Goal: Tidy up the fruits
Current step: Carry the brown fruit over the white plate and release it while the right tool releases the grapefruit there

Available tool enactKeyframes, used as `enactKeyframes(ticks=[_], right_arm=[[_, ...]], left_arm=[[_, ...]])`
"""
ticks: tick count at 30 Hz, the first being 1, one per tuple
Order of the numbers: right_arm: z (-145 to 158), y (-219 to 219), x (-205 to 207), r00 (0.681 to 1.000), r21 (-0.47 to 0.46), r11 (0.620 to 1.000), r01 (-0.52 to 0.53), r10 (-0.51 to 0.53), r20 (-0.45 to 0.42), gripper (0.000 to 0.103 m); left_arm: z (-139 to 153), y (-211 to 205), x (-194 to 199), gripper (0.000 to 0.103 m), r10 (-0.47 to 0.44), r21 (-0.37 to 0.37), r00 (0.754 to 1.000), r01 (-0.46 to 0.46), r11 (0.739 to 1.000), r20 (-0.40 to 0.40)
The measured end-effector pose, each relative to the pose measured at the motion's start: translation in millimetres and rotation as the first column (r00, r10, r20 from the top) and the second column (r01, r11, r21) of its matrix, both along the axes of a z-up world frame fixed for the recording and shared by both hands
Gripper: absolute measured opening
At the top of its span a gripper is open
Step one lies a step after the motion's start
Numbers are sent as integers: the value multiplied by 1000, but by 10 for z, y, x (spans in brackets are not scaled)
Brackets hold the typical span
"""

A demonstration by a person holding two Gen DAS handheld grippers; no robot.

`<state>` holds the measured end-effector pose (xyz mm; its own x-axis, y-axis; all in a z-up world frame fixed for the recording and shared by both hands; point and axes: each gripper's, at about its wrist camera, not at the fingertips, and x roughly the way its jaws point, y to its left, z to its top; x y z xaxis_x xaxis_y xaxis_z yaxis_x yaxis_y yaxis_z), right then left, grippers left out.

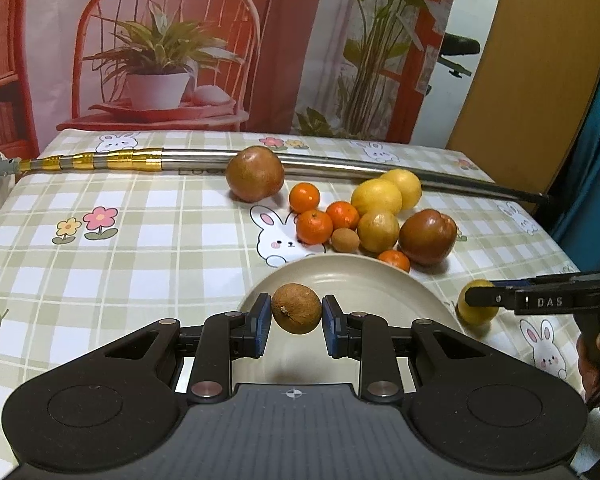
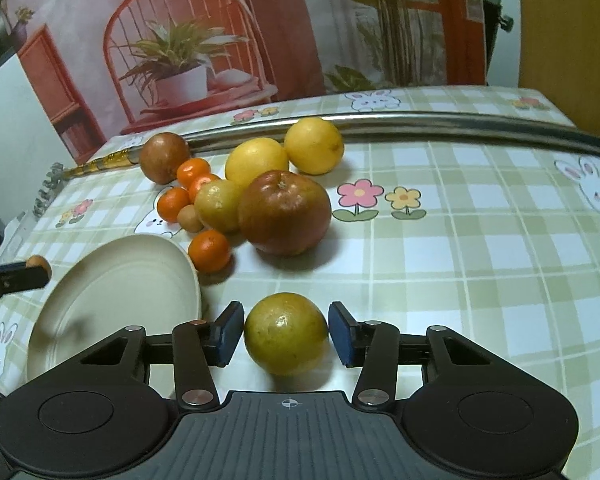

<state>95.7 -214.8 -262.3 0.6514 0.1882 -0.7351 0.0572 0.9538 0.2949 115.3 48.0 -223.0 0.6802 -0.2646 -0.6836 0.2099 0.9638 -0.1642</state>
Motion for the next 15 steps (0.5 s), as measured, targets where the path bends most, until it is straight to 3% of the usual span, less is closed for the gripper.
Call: enactKeyframes(ticks=[15], right_arm=[[-5, -29, -60, 999, 21, 999, 32, -32, 10, 42]], left_arm=[[-58, -20, -88, 29, -1, 12, 1000, 1, 1000, -29]])
